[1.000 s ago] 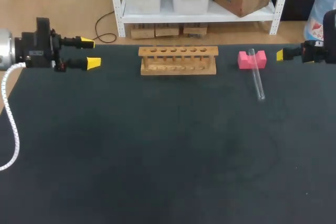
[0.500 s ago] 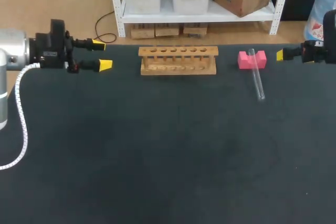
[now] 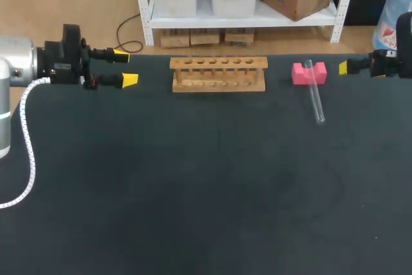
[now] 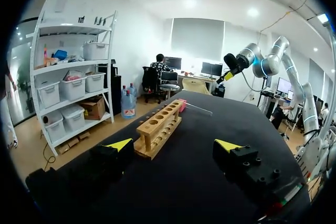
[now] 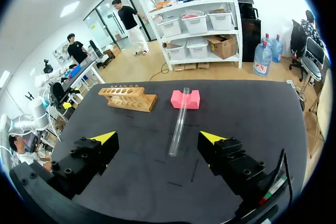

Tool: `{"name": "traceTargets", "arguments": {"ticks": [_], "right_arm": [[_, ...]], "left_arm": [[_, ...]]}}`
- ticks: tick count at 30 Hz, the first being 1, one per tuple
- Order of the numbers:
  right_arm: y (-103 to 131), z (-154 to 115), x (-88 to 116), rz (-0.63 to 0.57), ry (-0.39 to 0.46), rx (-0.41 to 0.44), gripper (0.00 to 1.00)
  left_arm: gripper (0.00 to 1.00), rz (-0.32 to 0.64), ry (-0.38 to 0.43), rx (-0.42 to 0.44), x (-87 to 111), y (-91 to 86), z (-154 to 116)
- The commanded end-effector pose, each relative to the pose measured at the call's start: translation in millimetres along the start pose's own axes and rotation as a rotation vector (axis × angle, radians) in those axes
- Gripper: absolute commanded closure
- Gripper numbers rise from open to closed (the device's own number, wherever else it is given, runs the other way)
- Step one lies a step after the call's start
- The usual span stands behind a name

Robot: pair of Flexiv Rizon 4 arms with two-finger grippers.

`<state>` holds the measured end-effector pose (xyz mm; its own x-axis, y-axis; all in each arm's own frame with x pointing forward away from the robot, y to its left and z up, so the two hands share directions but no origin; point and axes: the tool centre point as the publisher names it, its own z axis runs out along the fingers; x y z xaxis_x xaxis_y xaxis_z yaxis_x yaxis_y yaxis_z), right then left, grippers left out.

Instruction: Grasp the test tube, adjust it, and insert it.

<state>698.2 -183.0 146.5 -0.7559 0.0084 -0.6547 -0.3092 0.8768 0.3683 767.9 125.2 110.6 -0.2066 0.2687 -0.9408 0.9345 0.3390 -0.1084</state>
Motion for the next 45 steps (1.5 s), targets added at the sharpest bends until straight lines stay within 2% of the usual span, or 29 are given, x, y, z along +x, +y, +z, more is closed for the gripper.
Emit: {"name": "traceTargets", "arguments": {"ticks": [1,21,24,30,42,45], "right_arm": [[1.1,-1.2,0.1,0.000,0.001,0.005,0.00],[1.1,-1.2,0.1,0.000,0.001,0.005,0.00],[-0.7,6.3,-0.2,-0.006,0.036,0.104,0.00],[-3.4,13.2,-1.6,-0.045,0.054,0.271,0.00],[-21.6,34.4,-1.1,-0.100,-0.083,0.437,0.00],[-26.9,39.3,-2.2,-0.121,-0.092,0.467,0.00]], "left_arm": [[0.00,0.002,-0.004,-0.001,1.3,0.4,0.5],[0.00,0.002,-0.004,-0.001,1.3,0.4,0.5],[0.00,0.002,-0.004,-0.001,1.3,0.4,0.5],[0.00,0.002,-0.004,-0.001,1.3,0.4,0.5],[0.00,0.002,-0.004,-0.001,1.3,0.4,0.5],[0.00,0.002,-0.004,-0.001,1.3,0.4,0.5]]}}
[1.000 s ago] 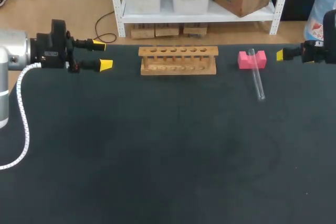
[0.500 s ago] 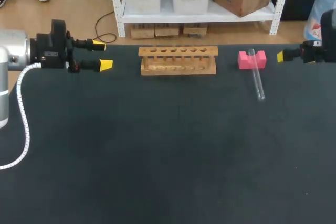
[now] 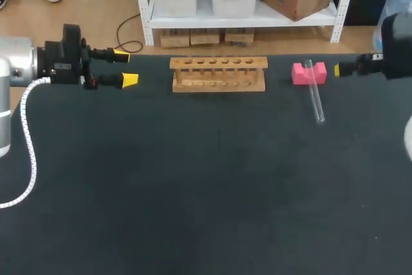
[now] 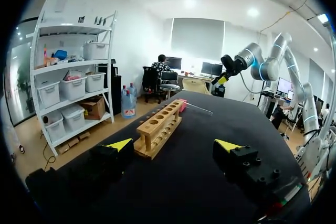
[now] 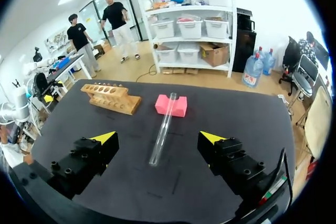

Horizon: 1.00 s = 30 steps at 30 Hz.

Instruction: Grasp the test tube, adjust it, and insert it.

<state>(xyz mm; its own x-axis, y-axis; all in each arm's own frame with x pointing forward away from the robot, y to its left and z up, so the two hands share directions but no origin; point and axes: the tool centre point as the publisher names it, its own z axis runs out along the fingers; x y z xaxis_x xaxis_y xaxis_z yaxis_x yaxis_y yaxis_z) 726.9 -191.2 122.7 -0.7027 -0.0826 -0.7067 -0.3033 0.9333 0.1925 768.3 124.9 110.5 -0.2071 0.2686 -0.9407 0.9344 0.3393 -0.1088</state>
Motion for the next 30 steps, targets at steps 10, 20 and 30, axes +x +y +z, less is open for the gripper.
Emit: {"name": "traceTargets", "arguments": {"ticks": [10,20,30], "right_arm": [[-2.0,27.4,1.5,-0.022,-0.046,0.383,0.00],[6.8,50.5,3.0,-0.033,-0.055,0.388,0.00],[11.3,75.7,10.5,-0.051,-0.031,0.353,0.00]], "left_arm": [[0.00,0.003,-0.005,-0.001,1.3,0.2,0.0],[0.00,0.003,-0.005,-0.001,1.3,0.2,0.0],[0.00,0.003,-0.005,-0.001,1.3,0.2,0.0]]}}
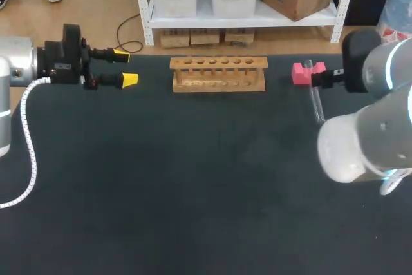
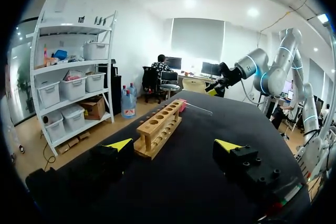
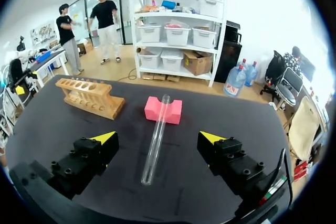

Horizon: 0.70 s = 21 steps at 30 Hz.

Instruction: Grasp the test tube, adjust it, and insert it.

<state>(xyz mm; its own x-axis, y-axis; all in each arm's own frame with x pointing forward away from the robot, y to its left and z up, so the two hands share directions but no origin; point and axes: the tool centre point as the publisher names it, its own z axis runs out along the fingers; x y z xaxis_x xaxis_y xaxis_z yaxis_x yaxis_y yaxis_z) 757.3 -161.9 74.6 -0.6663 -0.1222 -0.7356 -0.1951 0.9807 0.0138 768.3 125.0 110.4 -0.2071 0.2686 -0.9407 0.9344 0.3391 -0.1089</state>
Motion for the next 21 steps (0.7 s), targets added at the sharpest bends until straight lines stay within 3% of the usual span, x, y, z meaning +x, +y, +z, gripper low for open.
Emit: {"name": "traceTargets", "arguments": {"ticks": [1,21], "right_arm": [[6.4,15.1,2.1,-0.009,0.013,0.137,0.00],[10.7,60.2,16.6,-0.035,0.064,0.024,0.00]], "left_arm": [[0.00,0.003,-0.004,-0.001,1.2,0.1,0.1],[0.00,0.003,-0.004,-0.001,1.2,0.1,0.1]]}}
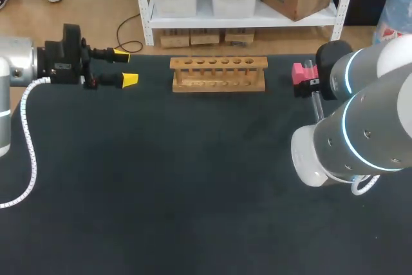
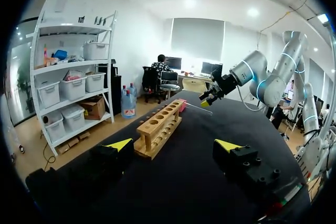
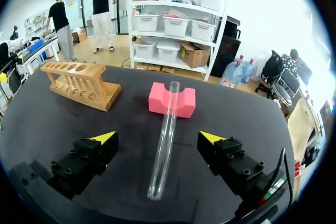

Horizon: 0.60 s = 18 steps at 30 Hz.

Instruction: Grasp the test tube, adjust it, and insert it.

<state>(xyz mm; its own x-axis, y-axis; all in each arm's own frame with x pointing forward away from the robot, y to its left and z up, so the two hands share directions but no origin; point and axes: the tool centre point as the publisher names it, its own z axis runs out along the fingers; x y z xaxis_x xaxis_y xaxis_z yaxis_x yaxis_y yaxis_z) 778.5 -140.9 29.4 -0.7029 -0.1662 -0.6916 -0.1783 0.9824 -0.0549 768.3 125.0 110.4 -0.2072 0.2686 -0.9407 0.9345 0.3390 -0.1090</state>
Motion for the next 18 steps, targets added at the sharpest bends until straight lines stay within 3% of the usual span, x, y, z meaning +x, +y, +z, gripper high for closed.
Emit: {"name": "traceTargets", "arguments": {"ticks": [1,18], "right_arm": [[-4.3,13.2,0.3,0.001,0.004,-0.039,0.00],[-4.7,36.6,15.0,0.017,0.056,-0.055,0.00]], "left_arm": [[0.00,0.003,-0.004,-0.001,1.2,0.1,0.1],[0.00,0.003,-0.004,-0.001,1.2,0.1,0.1]]}}
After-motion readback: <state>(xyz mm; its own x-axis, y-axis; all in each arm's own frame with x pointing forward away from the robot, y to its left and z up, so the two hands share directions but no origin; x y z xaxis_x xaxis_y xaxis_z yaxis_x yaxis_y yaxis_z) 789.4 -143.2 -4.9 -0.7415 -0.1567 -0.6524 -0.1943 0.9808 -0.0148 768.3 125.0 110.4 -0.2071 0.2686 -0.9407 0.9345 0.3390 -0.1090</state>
